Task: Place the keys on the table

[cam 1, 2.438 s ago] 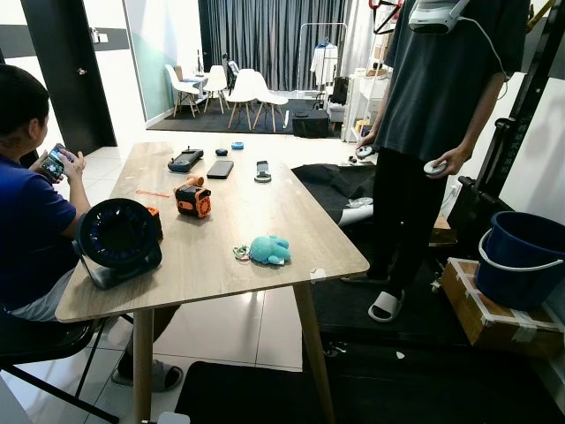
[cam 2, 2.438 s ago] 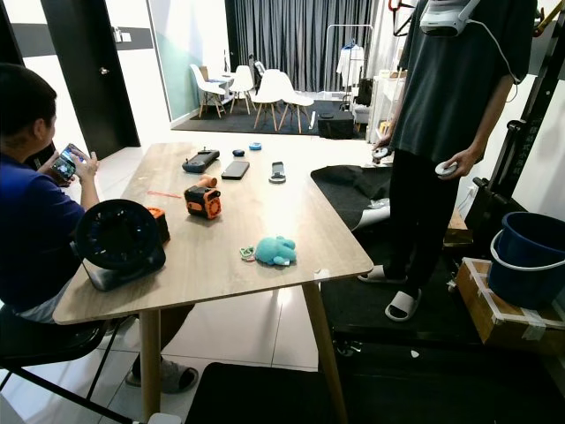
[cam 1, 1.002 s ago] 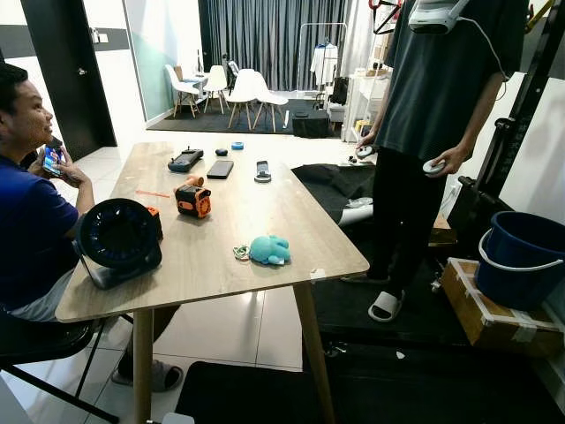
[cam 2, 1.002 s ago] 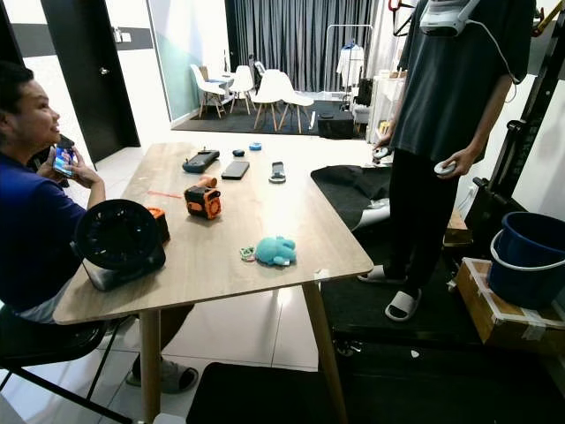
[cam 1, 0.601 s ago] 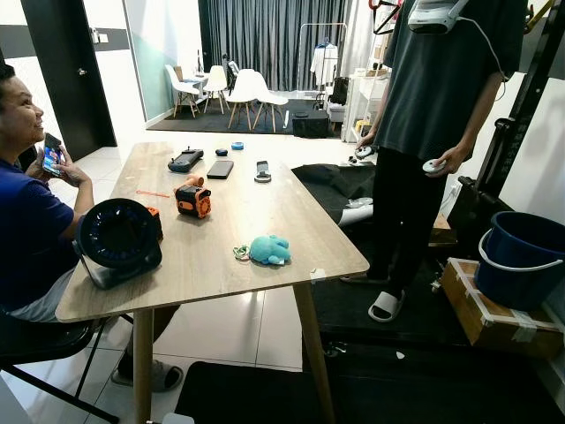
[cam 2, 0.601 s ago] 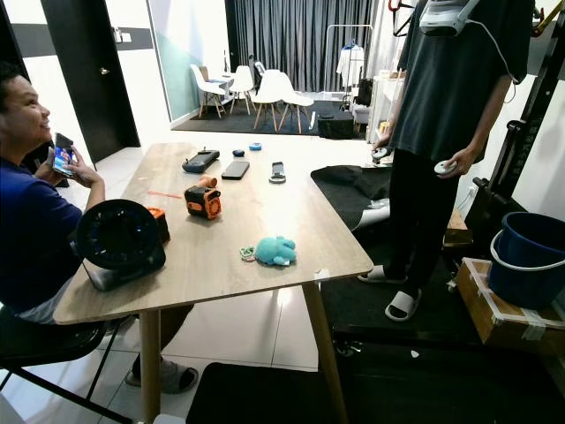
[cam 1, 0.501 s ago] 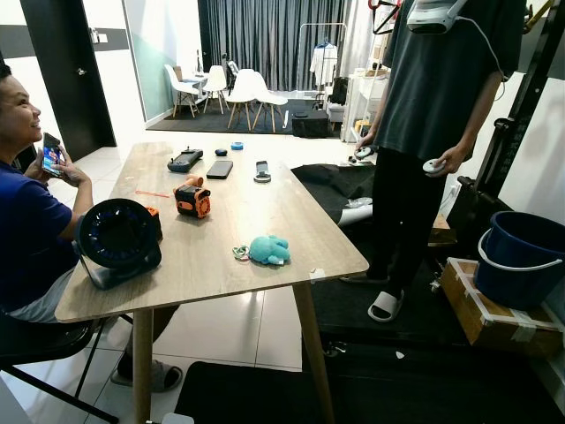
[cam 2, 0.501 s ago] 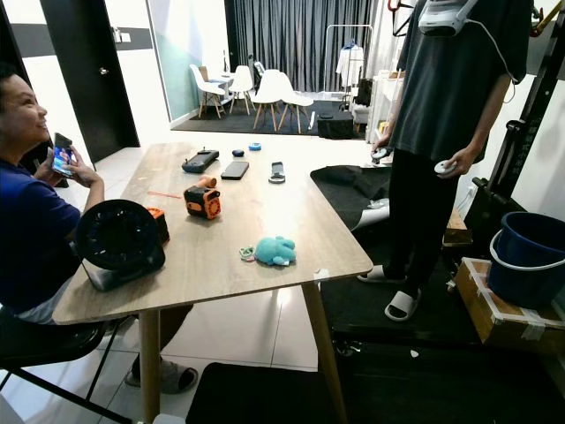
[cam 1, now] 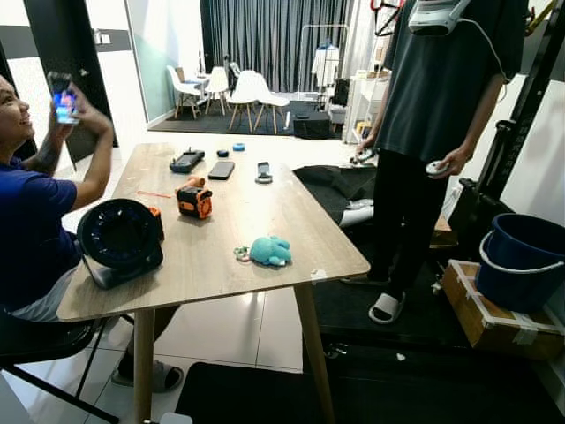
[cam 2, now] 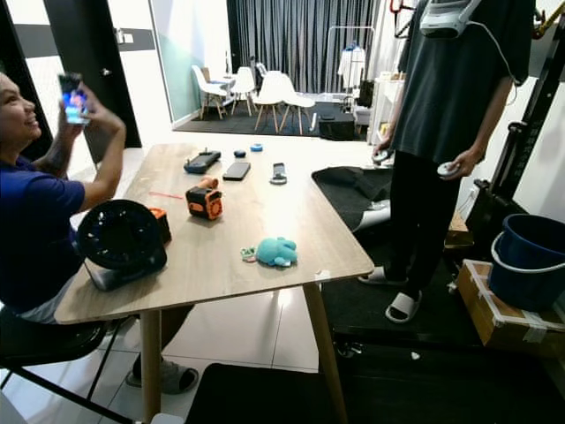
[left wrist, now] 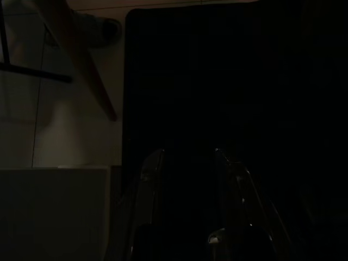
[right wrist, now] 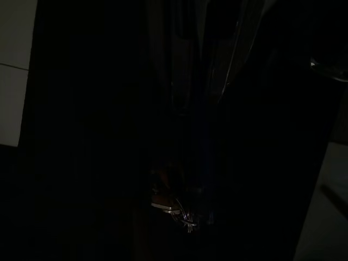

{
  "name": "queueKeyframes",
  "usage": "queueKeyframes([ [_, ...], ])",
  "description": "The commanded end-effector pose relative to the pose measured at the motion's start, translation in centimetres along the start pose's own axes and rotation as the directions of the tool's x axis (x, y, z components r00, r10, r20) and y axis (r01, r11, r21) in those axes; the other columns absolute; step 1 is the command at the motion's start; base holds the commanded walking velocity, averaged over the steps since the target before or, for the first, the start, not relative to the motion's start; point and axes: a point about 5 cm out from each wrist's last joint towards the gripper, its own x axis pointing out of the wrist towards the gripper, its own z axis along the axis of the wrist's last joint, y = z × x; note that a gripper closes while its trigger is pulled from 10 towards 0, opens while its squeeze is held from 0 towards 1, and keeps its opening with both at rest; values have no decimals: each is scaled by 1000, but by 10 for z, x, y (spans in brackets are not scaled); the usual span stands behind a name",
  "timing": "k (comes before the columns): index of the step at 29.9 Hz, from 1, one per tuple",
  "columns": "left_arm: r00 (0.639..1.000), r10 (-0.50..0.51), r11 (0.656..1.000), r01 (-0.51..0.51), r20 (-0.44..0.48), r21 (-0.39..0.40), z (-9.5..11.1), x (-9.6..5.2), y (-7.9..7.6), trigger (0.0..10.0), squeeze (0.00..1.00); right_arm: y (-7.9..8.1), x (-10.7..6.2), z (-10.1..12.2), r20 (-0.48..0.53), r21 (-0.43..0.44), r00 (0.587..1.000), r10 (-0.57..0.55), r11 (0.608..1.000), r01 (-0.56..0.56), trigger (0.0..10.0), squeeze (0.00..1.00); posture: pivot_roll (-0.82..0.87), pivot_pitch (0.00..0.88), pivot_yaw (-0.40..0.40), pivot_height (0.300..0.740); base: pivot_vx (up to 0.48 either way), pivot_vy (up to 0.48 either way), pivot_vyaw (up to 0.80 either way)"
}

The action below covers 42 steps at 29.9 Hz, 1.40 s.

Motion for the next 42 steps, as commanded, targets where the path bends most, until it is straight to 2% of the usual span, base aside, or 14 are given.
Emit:
queueKeyframes([
  [1, 1000, 7, 1000, -7, 2, 6, -2, -1, 3, 10000, 0, 3, 1, 1, -5, -7, 1000, 12, 1000, -12, 10000, 0, 101, 0, -22, 740, 0, 0, 0],
  [13, 1000, -20, 999, 20, 8, 49, 3, 0, 3, 10000, 0, 7, 0, -5, -23, -14, 1000, 17, 1000, -17, 10000, 0, 93, 0, -5, 740, 0, 0, 0],
  [42, 999, -40, 998, 39, 9, 58, 2, 0, -1, 10000, 0, 2, -2, -8, -30, -10, 1000, -1, 1000, 1, 10000, 0, 80, 21, -2, 740, 0, 0, 0],
])
